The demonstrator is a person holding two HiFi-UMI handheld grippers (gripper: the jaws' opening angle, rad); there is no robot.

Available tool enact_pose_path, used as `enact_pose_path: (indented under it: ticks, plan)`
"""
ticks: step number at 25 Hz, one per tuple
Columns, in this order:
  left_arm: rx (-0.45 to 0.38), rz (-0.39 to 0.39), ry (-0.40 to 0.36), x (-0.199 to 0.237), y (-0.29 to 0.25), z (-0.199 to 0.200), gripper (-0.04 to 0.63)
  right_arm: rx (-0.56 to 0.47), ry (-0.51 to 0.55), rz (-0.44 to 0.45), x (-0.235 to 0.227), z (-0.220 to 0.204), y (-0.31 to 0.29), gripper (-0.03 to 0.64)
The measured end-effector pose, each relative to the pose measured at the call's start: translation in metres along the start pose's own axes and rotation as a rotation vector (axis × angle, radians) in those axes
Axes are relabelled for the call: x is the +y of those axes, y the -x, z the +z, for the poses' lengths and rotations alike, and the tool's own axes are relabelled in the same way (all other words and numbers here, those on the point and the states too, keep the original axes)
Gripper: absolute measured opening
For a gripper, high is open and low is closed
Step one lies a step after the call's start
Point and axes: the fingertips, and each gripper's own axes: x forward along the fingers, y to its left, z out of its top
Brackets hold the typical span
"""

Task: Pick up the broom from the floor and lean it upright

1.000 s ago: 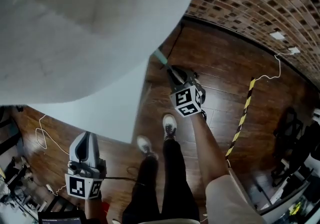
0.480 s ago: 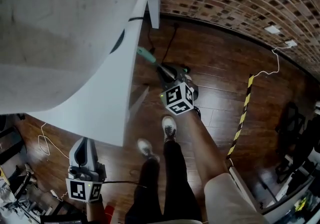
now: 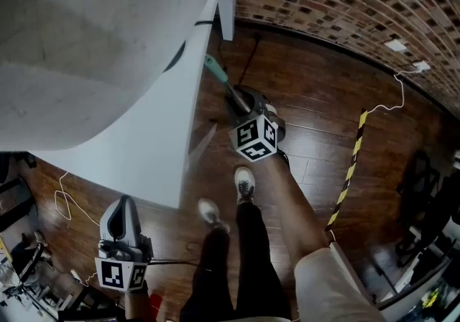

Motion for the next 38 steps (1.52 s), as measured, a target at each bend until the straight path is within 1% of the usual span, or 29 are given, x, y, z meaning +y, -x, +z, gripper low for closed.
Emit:
enact_pose_path:
  ticks: [3, 7, 9, 12, 14, 18, 21, 23, 26, 30, 31, 33, 35, 38]
  plan:
    - [0.045, 0.015, -0.026, 0.005, 0.005, -0.010, 0.002, 0.003, -0.005, -0.005, -0.002, 0.000, -0.003, 0.164]
    - [0.020, 0.006, 0.011, 0.002, 0.000, -0.005, 0.002, 0.002, 0.000, -0.016, -0.006, -0.001, -0.006, 0.170]
    - [0.026, 0.002, -0.002, 0.003, -0.001, -0.007, 0.002, 0.003, -0.002, -0.019, -0.008, -0.001, -0.008, 0.170]
    - [0.063, 0.020, -0.038, 0.010, 0.004, -0.017, 0.002, 0.006, -0.001, -0.022, -0.008, -0.002, -0.009, 0.172]
    - [0.064, 0.016, -0.038, 0.010, 0.002, -0.016, 0.002, 0.011, -0.002, -0.024, -0.010, -0.003, -0.009, 0.171]
    - [0.034, 0.001, 0.000, 0.005, -0.004, -0.009, 0.002, 0.007, -0.002, -0.029, -0.011, -0.001, -0.011, 0.176]
    - [0.074, 0.012, -0.038, 0.010, 0.002, -0.020, 0.002, 0.002, -0.008, -0.034, -0.011, 0.000, -0.009, 0.183]
    - [0.070, 0.013, -0.038, 0.012, 0.002, -0.019, 0.002, 0.005, -0.013, -0.044, -0.013, -0.002, -0.006, 0.179]
    - [0.046, 0.011, -0.021, 0.010, 0.001, -0.012, 0.002, 0.011, -0.026, -0.057, -0.015, -0.006, 0.003, 0.148]
    - [-0.003, -0.015, 0.007, 0.002, 0.004, 0.001, 0.002, 0.009, -0.030, -0.097, -0.019, -0.010, 0.023, 0.048]
    - [-0.010, -0.015, 0.008, 0.002, 0.007, 0.002, 0.002, 0.013, -0.032, -0.107, -0.019, -0.012, 0.028, 0.034]
    - [-0.005, 0.000, -0.006, 0.006, 0.017, 0.003, 0.002, 0.026, -0.045, -0.118, -0.016, -0.016, 0.041, 0.014]
    - [0.003, 0.024, -0.034, 0.013, 0.029, 0.004, 0.002, 0.037, -0.053, -0.124, -0.010, -0.017, 0.057, 0.012]
    - [-0.062, 0.008, -0.033, 0.012, 0.036, 0.030, 0.002, 0.030, -0.047, -0.134, -0.002, -0.006, 0.088, 0.012]
